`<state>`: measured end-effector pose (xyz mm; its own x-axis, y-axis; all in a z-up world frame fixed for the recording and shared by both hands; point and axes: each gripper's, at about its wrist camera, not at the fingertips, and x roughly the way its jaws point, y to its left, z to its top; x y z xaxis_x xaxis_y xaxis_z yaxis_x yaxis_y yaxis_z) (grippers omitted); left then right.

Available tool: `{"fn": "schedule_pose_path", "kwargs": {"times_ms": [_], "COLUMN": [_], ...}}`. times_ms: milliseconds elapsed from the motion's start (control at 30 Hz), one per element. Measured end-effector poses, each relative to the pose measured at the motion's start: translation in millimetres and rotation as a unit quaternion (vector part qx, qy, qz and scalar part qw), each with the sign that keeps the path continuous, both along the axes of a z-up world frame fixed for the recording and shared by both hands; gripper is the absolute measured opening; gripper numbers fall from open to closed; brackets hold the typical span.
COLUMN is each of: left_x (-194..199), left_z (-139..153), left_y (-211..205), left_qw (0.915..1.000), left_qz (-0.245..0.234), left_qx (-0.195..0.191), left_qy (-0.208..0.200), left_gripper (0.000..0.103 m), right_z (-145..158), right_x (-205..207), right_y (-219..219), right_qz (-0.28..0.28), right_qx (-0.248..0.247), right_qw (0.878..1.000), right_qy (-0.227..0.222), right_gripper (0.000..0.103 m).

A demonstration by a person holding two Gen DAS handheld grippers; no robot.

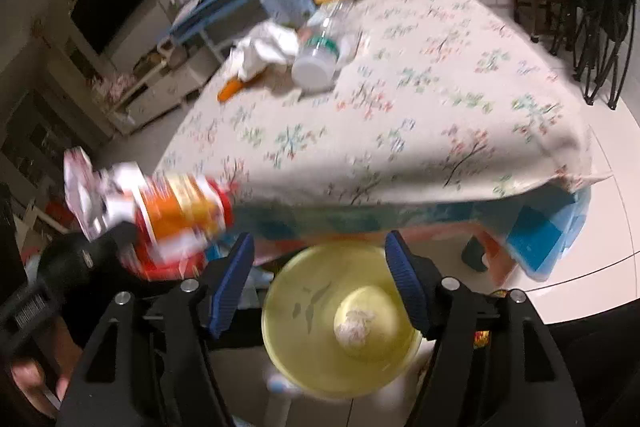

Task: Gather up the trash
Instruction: 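Carry the snack bag and tissue over the yellow basin and open both grippers, then move both grippers back toward the remaining trash on the table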

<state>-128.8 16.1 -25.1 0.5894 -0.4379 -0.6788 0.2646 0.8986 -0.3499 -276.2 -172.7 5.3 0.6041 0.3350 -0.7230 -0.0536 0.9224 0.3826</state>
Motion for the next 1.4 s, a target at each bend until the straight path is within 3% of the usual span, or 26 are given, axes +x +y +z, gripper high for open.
{"fn": "schedule_pose_path", "kwargs": {"times_ms": [300,367,467,667,867,1400], "left_x": [-2,-3,-4,-3,-2,7], "left_z": [-41,-45,-45,-42,-26,-25], "left_y": [-24,-27,-25,-19,-8,1], "left_qw": [0.9922,0.9906,0.9913,0.9928,0.9971,0.996], "left_qz": [-0.052,-0.054,-0.049,-0.033,0.013,0.06], "left_qx": [0.032,0.039,0.039,0.036,0.042,0.052], "left_qy": [0.108,0.12,0.116,0.11,0.061,0.041], "left_gripper": [0.023,0.032,0.046,0.056,0.071,0.076], "right_z": [3,3,3,2,2,1], "right_x": [3,3,1,2,1,1], "right_y": [-2,-1,-1,-2,-2,0], "right_qz": [-0.018,-0.018,-0.018,-0.019,-0.019,-0.02], "right_qx": [0.001,-0.001,-0.002,-0.003,-0.007,-0.016], "right_qw": [1.0,1.0,1.0,1.0,1.0,1.0], "right_qy": [-0.008,-0.009,-0.01,-0.01,-0.012,-0.011], "right_gripper": [0.074,0.075,0.075,0.076,0.076,0.08]}}
